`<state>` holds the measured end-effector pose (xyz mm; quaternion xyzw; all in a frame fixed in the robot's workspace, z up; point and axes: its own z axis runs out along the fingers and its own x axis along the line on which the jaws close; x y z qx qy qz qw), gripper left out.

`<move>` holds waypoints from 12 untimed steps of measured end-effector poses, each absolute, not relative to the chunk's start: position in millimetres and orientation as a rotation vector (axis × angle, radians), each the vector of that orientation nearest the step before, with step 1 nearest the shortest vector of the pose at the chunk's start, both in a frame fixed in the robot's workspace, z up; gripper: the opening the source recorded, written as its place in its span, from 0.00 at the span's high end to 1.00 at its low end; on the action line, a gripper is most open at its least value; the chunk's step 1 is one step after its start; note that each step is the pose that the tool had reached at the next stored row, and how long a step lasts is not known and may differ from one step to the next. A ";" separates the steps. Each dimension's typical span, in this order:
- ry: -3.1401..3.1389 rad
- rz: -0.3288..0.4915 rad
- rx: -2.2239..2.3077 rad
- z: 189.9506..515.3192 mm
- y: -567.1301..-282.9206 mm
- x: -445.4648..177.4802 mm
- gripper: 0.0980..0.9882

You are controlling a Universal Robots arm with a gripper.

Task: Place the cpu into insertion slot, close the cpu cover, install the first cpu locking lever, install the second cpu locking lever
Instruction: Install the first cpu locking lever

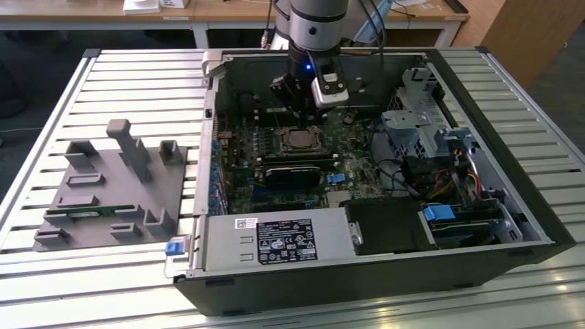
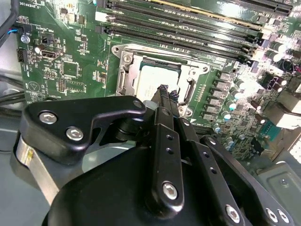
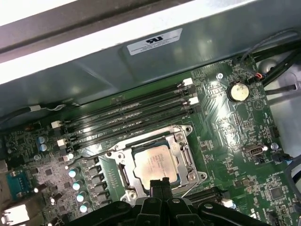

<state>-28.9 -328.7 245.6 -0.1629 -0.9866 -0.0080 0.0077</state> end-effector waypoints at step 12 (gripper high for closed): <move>-3.097 -0.024 -0.424 245.6 -328.7 -28.9 0.98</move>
